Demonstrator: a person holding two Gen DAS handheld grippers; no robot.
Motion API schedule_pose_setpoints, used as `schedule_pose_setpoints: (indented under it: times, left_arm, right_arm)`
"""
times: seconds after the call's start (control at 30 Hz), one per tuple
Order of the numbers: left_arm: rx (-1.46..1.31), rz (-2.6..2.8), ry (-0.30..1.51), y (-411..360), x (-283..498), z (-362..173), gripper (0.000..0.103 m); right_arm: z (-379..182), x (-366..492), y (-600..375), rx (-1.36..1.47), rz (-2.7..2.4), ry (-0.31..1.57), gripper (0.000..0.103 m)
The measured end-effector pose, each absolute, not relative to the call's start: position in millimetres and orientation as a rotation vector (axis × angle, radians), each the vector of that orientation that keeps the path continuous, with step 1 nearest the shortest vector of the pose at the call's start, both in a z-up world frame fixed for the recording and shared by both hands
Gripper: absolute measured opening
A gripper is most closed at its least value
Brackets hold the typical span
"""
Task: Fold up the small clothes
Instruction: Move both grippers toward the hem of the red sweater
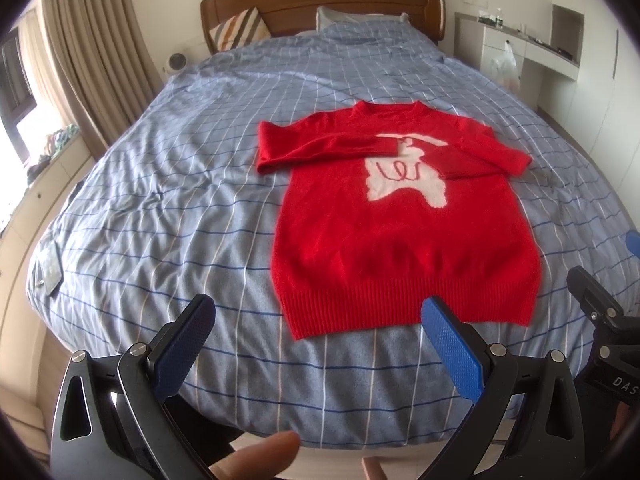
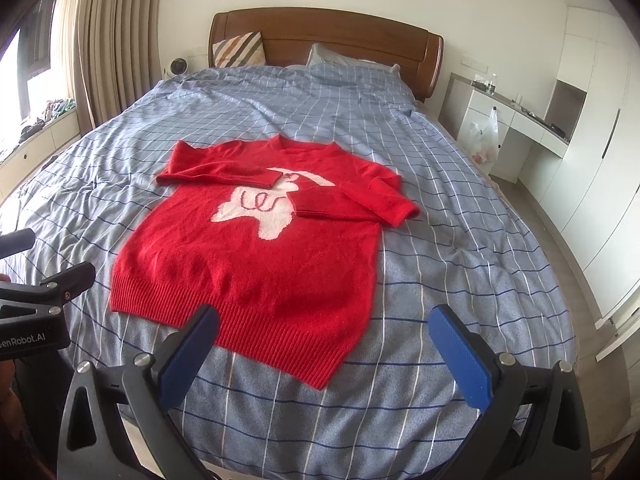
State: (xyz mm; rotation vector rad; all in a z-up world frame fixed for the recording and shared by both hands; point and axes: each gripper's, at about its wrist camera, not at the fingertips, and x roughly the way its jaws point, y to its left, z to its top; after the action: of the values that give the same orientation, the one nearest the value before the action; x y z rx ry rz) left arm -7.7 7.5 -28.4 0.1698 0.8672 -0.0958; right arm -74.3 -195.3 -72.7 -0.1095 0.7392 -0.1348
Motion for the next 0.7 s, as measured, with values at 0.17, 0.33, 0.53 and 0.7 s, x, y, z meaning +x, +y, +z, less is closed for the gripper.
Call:
schedule_pose_setpoints:
  times: [0.17, 0.33, 0.53, 0.7]
  left_arm:
    - [0.174, -0.099, 0.886, 8, -7, -34, 0.103]
    - [0.189, -0.103, 0.893, 6, -7, -36, 0.103]
    - [0.193, -0.099, 0.898, 7, -7, -37, 0.103]
    - [0.193, -0.096, 0.905, 8, -5, -39, 0.103]
  right_arm:
    - [-69, -76, -196, -0.121, -0.163, 0.738, 0.103]
    - [-68, -77, -198, -0.150, -0.198, 0.735, 0.103]
    - [-70, -74, -204, -0.151, -0.227, 0.748, 0.103]
    - [-71, -73, -207, -0.153, -0.239, 0.755, 0.103]
